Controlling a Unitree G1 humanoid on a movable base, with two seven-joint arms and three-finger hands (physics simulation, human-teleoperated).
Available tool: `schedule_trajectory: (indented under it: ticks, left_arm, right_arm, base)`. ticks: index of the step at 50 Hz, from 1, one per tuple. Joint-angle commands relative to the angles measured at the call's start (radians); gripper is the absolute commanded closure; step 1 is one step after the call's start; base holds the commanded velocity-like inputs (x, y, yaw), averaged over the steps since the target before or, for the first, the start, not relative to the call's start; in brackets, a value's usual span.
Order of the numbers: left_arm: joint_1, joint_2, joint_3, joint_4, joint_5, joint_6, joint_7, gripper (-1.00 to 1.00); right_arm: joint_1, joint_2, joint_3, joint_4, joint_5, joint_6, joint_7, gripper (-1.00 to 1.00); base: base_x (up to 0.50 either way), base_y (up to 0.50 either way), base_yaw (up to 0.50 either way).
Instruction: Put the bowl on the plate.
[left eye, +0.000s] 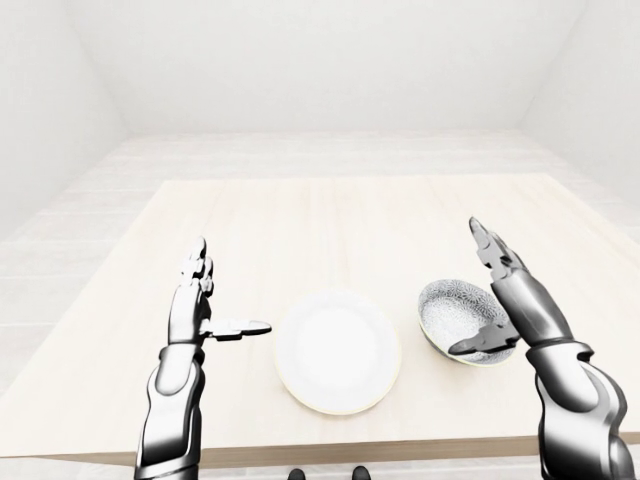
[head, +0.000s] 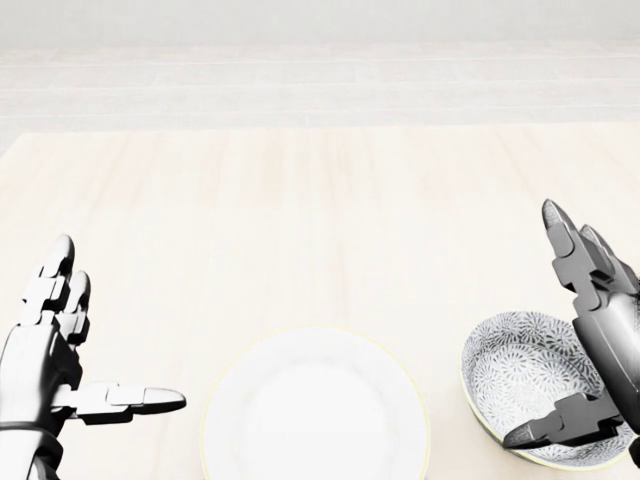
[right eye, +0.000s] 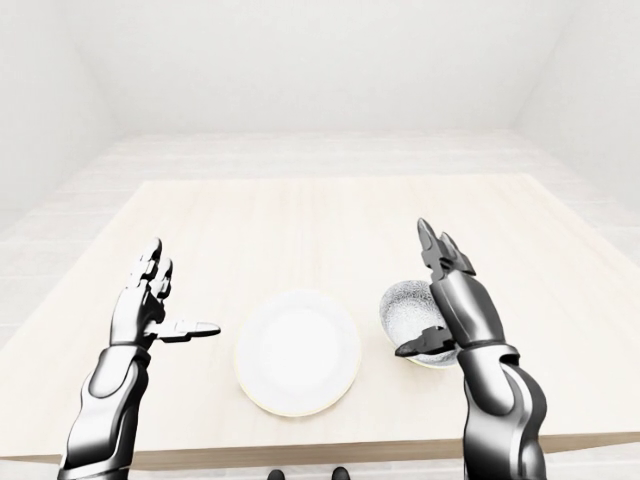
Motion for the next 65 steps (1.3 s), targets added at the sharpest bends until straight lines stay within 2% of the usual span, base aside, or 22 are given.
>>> schedule_trajectory:
  ticks: [1,5,22,40,65]
  left_arm:
    - [0.01,-0.001,0.006,0.001,0.002,0.0,-0.006,-1.0]
    - [0.011,0.0,0.009,0.004,0.003,0.0,-0.007,-1.0]
    - [0.014,-0.001,0.01,0.021,0.011,0.0,-0.011,-1.0]
    - [0.013,0.001,0.009,0.013,0.018,0.0,-0.011,-1.0]
    - [0.007,0.004,0.012,0.012,0.021,0.0,-0.012,-1.0]
  right_arm:
    - [0.017,-0.013,0.01,0.102,-0.172,0.0,0.042,-1.0]
    - [0.021,-0.006,0.015,0.136,-0.243,0.0,0.058,-1.0]
    - [0.059,0.075,0.018,0.094,-0.342,0.0,0.127,-1.0]
    - [0.046,0.074,0.05,0.156,-0.429,0.0,0.138,-1.0]
    - [0.055,0.072,0.063,0.208,-0.466,0.0,0.147,-1.0]
  base:
    - [0.0,0.0,0.0]
    - [0.0,0.0,0.0]
    - [0.0,0.0,0.0]
    - [0.0,0.0,0.0]
    - [0.0,0.0,0.0]
